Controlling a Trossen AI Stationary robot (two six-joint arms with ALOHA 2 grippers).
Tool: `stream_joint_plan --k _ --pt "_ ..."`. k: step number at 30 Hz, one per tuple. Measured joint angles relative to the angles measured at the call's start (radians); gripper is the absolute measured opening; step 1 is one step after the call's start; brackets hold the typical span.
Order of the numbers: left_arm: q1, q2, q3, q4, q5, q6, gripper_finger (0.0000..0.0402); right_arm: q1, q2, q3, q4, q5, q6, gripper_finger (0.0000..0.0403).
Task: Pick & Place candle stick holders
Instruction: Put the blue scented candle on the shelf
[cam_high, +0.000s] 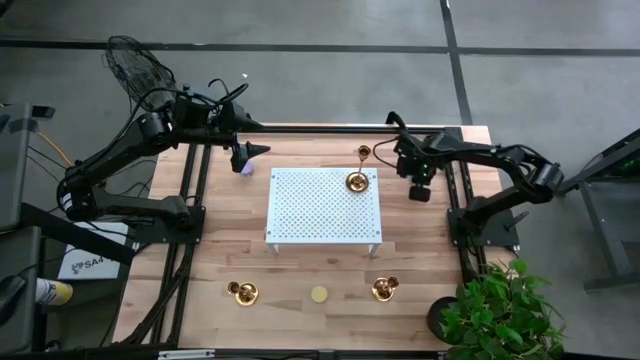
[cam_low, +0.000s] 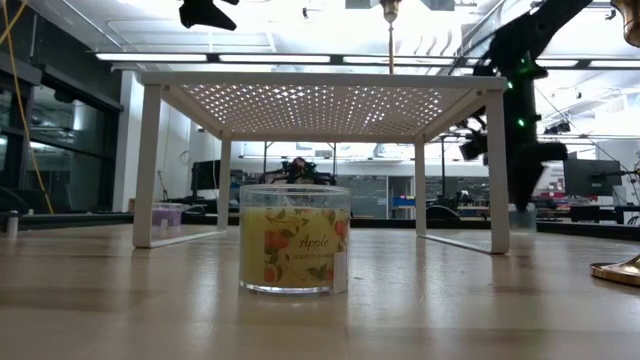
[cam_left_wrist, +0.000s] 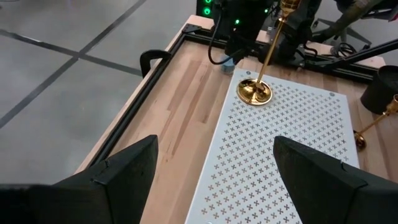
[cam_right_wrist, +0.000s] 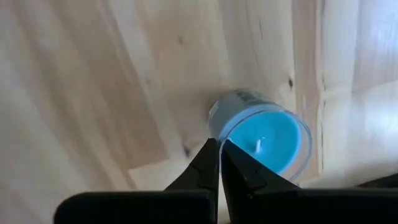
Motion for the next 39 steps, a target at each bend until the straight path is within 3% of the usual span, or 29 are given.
stream_joint_plan --k 5,13,20,30,35,39 --pt "0.0 0.0 0.0 0.0 0.001 0.0 0.0314 0.038 -0.002 0.09 -0.119 -0.057 0.064 0.0001" --pt "0.0 0.0 0.0 0.0 0.002 -0.007 0.0314 0.135 -0.017 0.24 -0.325 -0.065 0.09 0.0" --pt "0.0 0.001 0.0 0.0 0.001 -0.007 0.0314 0.24 -0.146 0.303 -0.471 -0.071 0.219 0.0" --pt "0.0 0.009 0.0 0.007 0.002 -0.007 0.0314 0.488 -0.338 0.318 -0.556 -0.087 0.52 0.0" --pt "0.0 0.029 0.0 0.032 0.048 -0.008 0.0315 0.602 -0.351 0.318 -0.563 -0.154 0.555 0.0" --pt "0.0 0.054 0.0 0.03 0.169 -0.01 0.0315 0.694 -0.349 0.318 -0.539 -0.238 0.466 0.0"
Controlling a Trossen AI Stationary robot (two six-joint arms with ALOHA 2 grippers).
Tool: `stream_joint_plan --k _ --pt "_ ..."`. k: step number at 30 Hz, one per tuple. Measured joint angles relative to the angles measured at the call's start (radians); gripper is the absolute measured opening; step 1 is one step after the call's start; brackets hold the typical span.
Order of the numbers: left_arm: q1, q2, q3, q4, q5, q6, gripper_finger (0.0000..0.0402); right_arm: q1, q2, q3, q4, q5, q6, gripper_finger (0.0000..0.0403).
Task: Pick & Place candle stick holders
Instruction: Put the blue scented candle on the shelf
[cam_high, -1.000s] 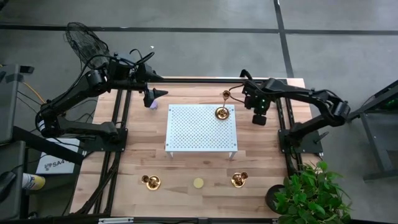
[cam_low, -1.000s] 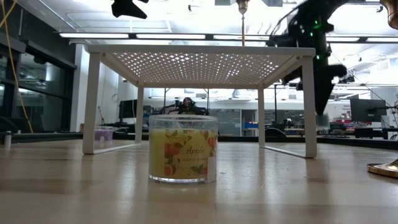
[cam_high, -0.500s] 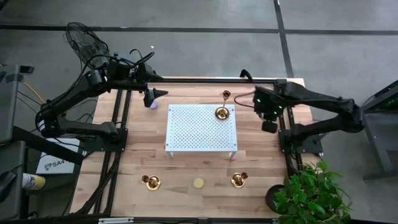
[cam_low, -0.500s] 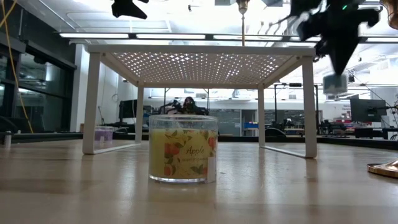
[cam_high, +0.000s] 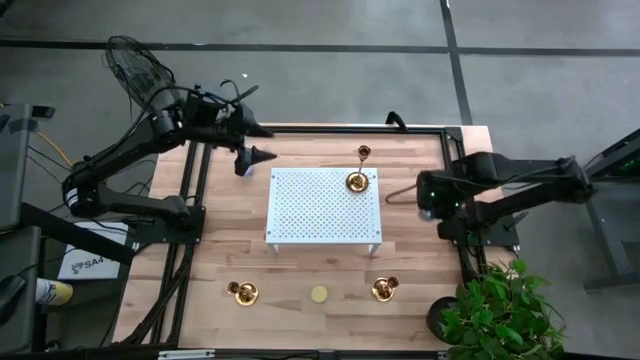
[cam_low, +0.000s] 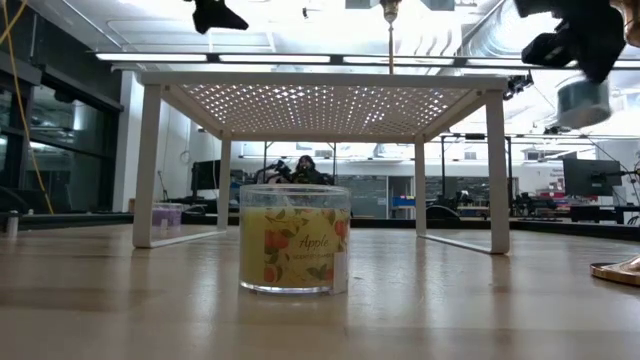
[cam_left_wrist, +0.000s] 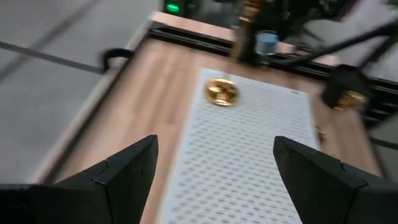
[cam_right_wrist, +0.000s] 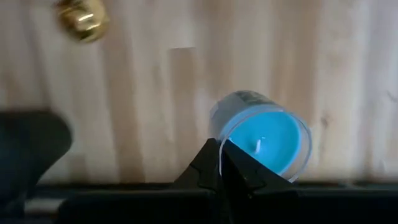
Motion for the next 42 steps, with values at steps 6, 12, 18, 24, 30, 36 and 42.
stream_joint_plan --k 6,12,18,24,30,36,42 --pt "-0.002 0.043 0.0 0.001 0.215 -0.021 0.0315 0.126 0.0 0.0 0.031 -0.06 -0.077 0.0" --pt "-0.076 0.087 0.0 0.001 0.29 -0.036 0.0315 0.23 0.005 0.01 0.108 -0.059 -0.163 0.0" --pt "-0.175 0.11 0.0 0.035 0.304 -0.075 0.0315 0.287 0.095 0.161 0.118 -0.002 -0.271 0.0" --pt "-0.247 0.122 0.0 0.161 0.295 -0.13 0.0315 0.308 0.265 0.408 0.09 0.046 -0.432 0.0" --pt "-0.302 0.126 0.0 0.246 0.278 -0.143 0.0315 0.322 0.446 0.673 0.011 0.1 -0.607 0.0" --pt "-0.31 0.126 0.0 0.305 0.265 -0.233 0.0315 0.318 0.59 0.905 -0.018 0.127 -0.772 0.0" --pt "-0.31 0.126 0.0 0.313 0.287 -0.288 0.0315 0.298 0.707 1.08 -0.017 0.131 -0.904 0.0"
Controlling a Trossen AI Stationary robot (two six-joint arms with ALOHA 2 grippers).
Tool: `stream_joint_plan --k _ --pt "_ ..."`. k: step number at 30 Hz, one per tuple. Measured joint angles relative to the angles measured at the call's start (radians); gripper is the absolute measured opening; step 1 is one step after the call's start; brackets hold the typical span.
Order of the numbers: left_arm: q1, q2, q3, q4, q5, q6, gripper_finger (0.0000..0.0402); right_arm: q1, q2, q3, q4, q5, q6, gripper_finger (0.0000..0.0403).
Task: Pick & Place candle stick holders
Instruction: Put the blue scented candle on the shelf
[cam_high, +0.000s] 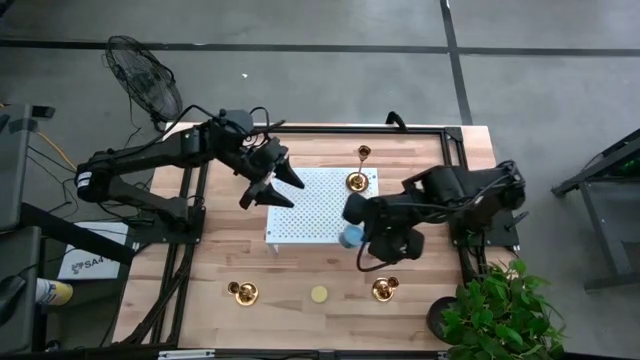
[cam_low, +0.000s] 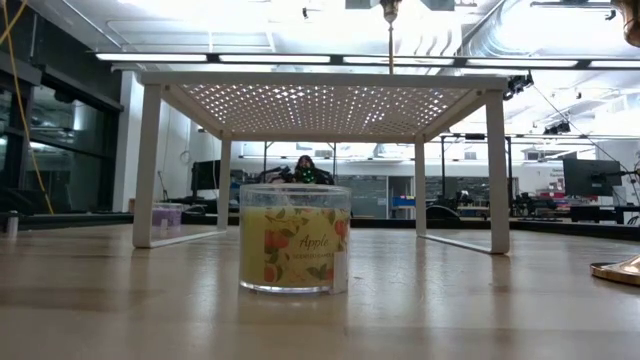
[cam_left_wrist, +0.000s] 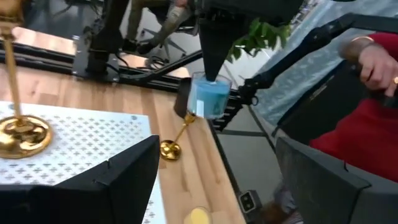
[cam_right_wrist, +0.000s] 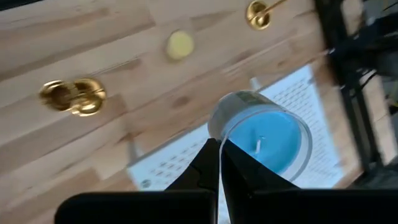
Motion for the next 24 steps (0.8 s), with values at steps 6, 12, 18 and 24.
stream_joint_plan --k 6,12,18,24 --pt "-0.034 0.039 0.0 0.062 0.108 -0.004 0.0315 -0.027 0.112 0.144 0.01 0.048 -0.042 0.0" --pt "-0.061 0.061 0.0 0.076 0.048 0.127 0.0315 -0.067 0.131 0.12 0.05 -0.002 -0.033 0.0" --pt "-0.124 0.058 0.004 0.063 -0.172 0.477 0.0315 -0.091 0.132 0.104 0.061 -0.098 0.058 0.0" --pt "-0.217 0.073 0.012 -0.005 -0.384 0.817 0.0314 -0.098 0.131 0.104 0.061 -0.199 0.123 0.0"
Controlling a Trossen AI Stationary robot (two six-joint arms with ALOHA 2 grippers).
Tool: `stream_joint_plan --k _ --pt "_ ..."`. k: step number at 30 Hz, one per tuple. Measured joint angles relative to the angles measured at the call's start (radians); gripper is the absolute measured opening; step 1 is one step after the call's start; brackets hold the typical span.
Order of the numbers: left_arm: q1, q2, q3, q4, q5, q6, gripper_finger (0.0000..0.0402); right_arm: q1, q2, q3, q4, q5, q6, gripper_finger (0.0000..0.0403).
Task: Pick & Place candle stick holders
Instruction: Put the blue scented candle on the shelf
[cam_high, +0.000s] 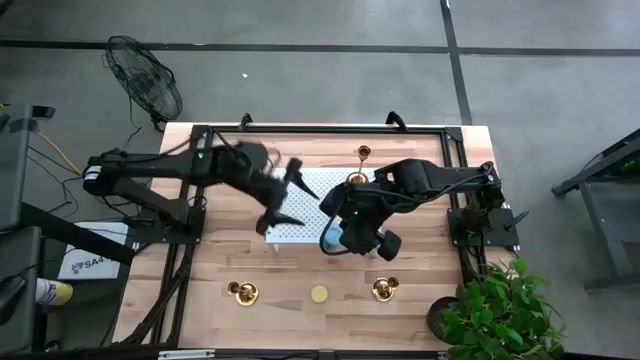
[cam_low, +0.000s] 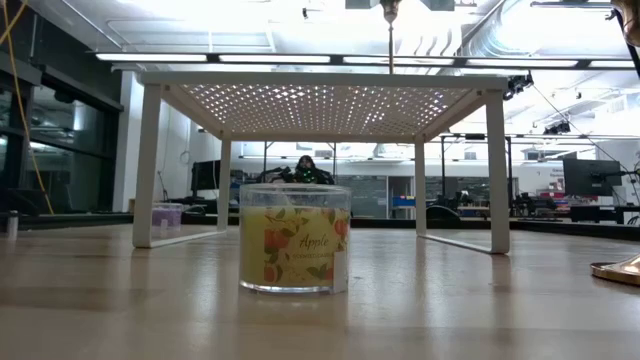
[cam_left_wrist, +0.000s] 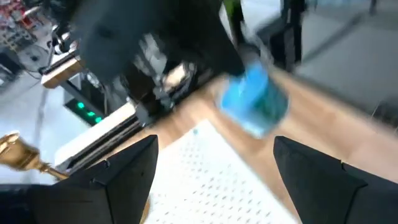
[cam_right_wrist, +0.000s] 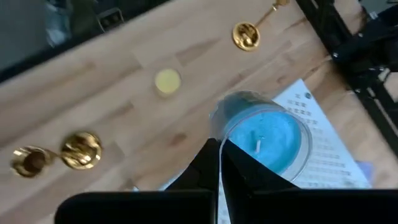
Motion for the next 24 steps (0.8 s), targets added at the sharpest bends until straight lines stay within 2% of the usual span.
stream_joint_plan --k 3,8,14,20,24 --pt "-0.041 0.024 -0.002 -0.037 -0.083 0.113 0.0314 0.0 0.0 0.0 0.0 -0.017 0.018 0.0" --pt "-0.086 0.067 -0.001 -0.016 -0.123 0.172 0.0314 0.0 0.0 0.0 -0.001 -0.019 0.047 0.0" --pt "-0.125 0.09 -0.001 -0.014 -0.125 0.237 0.0314 0.0 0.026 -0.016 -0.008 -0.056 0.057 0.0" --pt "-0.131 0.091 -0.001 -0.01 -0.12 0.236 0.0313 0.003 0.031 -0.077 0.02 -0.076 0.064 0.0" --pt "-0.13 0.091 -0.001 -0.01 -0.102 0.234 0.0291 0.003 0.031 -0.094 0.074 -0.087 0.064 0.0"
